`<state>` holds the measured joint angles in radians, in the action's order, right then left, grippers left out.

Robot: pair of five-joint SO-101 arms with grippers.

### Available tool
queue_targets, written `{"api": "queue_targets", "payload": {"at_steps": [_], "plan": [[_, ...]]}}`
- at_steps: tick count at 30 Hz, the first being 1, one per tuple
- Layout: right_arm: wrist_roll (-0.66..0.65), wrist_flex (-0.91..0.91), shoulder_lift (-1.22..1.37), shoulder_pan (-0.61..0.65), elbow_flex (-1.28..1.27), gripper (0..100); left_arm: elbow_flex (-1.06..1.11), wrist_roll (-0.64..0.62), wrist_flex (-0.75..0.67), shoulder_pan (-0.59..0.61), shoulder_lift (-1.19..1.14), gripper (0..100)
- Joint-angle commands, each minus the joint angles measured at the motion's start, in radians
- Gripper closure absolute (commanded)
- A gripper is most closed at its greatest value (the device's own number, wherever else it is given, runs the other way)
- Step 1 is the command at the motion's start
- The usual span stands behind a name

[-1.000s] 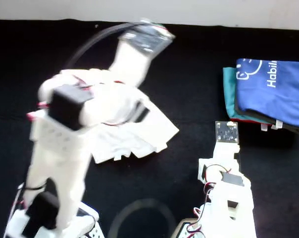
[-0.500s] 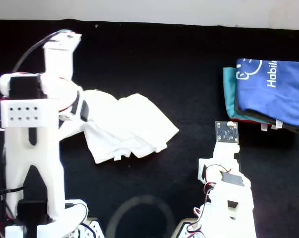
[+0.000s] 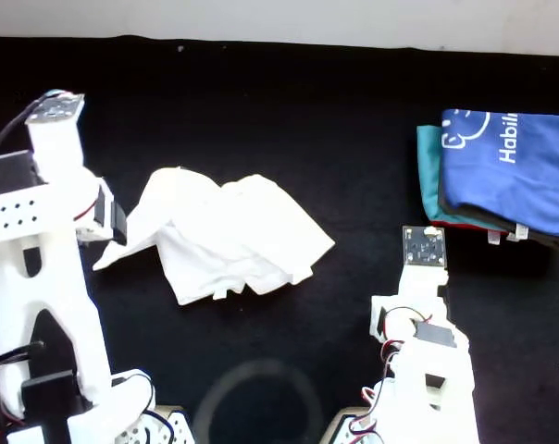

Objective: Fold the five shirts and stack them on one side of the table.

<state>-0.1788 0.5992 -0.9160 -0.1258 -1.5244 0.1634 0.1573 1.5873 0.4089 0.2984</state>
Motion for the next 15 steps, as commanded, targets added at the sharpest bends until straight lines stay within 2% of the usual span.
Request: {"api": "queue_targets", "payload": {"at_steps": [1, 5, 9, 15], "plan": [[0.003, -0.019, -0.008, 0.001, 0.004, 99.1, -0.005, -0.002, -0.005, 0.033, 0.025, 81], [0.003, 0.042, -0.01, -0.002, 0.044, 99.1, -0.005, -0.002, -0.003, 0.061, 0.025, 81], [0.008, 0.214, -0.01, 0.005, 0.219, 99.1, -0.004, -0.002, -0.003, 0.061, 0.025, 81], [0.008, 0.466, -0.001, 0.119, 0.533, 98.9, -0.004, -0.002, -0.002, 0.09, 0.025, 81]]}}
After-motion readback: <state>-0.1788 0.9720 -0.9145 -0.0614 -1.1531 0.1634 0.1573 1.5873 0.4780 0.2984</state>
